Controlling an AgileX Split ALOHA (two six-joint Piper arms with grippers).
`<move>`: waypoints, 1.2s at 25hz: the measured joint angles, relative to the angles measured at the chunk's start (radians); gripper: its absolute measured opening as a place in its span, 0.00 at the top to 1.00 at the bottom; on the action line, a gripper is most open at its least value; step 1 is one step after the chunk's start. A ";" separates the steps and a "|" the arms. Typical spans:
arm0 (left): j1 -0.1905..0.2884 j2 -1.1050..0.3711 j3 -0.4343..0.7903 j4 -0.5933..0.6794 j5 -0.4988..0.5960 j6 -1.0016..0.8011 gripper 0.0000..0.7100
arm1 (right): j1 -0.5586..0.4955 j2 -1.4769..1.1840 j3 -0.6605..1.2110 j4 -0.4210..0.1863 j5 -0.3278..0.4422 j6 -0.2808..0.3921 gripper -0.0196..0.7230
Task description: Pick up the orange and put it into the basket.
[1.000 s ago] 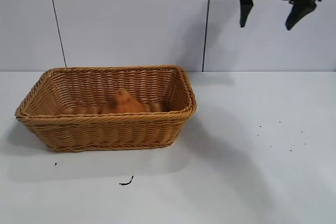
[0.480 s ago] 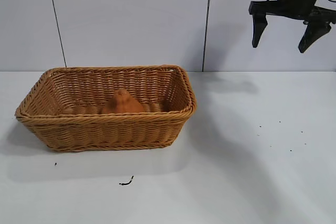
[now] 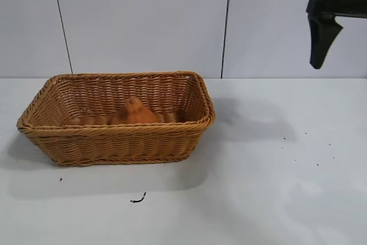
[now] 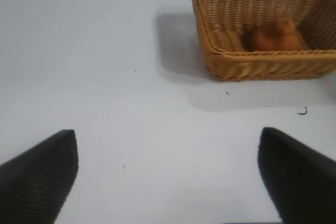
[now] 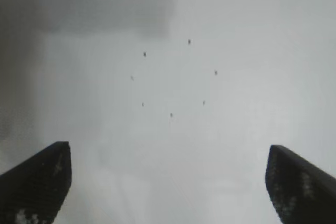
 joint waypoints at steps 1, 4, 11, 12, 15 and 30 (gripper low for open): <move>0.000 0.000 0.000 0.000 0.000 0.000 0.06 | 0.000 -0.060 0.059 0.000 0.000 -0.007 0.04; 0.000 0.000 0.000 0.000 0.000 0.000 0.06 | 0.000 -0.226 0.218 0.001 -0.011 -0.017 0.04; 0.000 0.000 0.000 0.000 0.000 0.000 0.06 | 0.000 -0.624 0.504 0.016 -0.127 -0.015 0.04; 0.000 0.000 0.000 0.000 0.000 0.000 0.06 | 0.000 -0.687 0.528 0.016 -0.145 -0.005 0.04; 0.000 0.000 0.000 0.000 0.000 0.000 0.06 | 0.000 -0.851 0.547 0.006 -0.184 0.032 0.04; 0.000 0.000 0.000 0.000 -0.001 0.000 0.06 | 0.000 -1.373 0.552 -0.006 -0.197 0.048 0.04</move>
